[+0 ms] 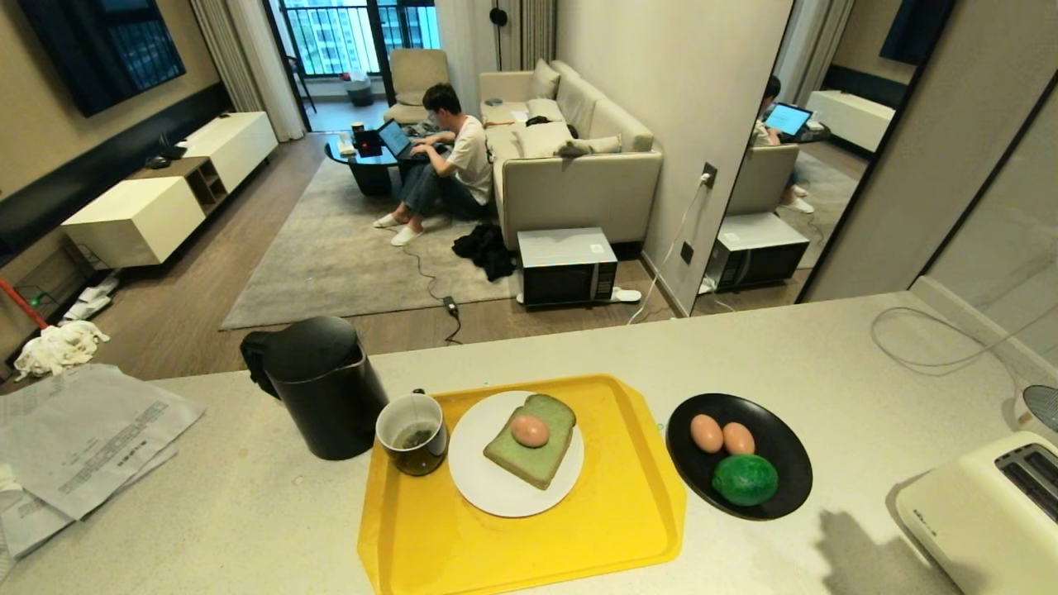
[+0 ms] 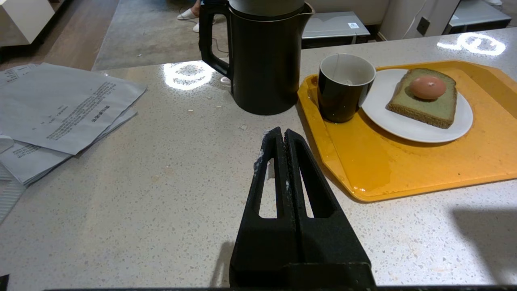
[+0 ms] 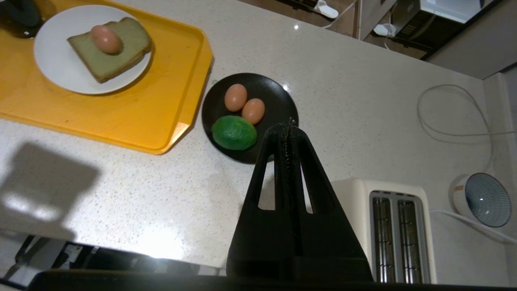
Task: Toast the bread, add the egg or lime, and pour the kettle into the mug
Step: Pick up the kettle
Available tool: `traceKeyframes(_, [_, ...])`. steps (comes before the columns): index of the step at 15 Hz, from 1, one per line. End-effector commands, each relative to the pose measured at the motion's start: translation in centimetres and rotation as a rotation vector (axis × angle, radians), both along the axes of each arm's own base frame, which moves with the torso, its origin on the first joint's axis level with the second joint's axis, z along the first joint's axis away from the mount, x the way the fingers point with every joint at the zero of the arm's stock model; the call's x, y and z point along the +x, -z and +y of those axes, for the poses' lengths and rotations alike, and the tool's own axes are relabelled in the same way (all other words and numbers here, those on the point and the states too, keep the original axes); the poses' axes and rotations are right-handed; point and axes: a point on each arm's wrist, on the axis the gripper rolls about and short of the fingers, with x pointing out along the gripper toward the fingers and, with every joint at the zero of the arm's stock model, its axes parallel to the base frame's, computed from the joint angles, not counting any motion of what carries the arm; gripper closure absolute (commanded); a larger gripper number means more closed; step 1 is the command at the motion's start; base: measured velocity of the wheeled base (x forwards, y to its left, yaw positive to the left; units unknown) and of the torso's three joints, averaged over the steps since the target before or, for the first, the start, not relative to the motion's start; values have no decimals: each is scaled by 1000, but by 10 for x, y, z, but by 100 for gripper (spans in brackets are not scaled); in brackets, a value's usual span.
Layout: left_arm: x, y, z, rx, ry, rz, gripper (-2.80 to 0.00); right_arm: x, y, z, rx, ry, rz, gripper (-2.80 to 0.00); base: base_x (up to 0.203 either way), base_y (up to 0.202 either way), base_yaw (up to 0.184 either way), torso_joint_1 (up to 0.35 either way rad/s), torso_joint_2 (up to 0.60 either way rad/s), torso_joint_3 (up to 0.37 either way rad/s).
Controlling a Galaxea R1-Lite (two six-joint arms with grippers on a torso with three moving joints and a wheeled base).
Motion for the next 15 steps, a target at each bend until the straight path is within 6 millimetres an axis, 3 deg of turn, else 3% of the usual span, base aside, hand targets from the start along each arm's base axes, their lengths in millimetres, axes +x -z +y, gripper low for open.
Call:
traceKeyframes(1, [0,0,0,1,-1,-1,0,-37,16,-13,27,-17,-74,0,0,0,0,0,0,0])
traceKeyframes(4, [0,0,0,0,-1,-1,0,-70,38,-25,45,-26,-150,0,0,0,0,0,0,0])
traceKeyframes(6, [0,0,0,1,-1,-1,0,-78,66,-28,53,-32,-158,0,0,0,0,0,0,0])
traceKeyframes(10, [0,0,0,1,-1,-1,0,-70,107,-24,141,-30,-306,0,0,0,0,0,0,0])
traceKeyframes(15, [0,0,0,0,-1,-1,0,-62,162,-21,157,30,-284,0,0,0,0,0,0,0])
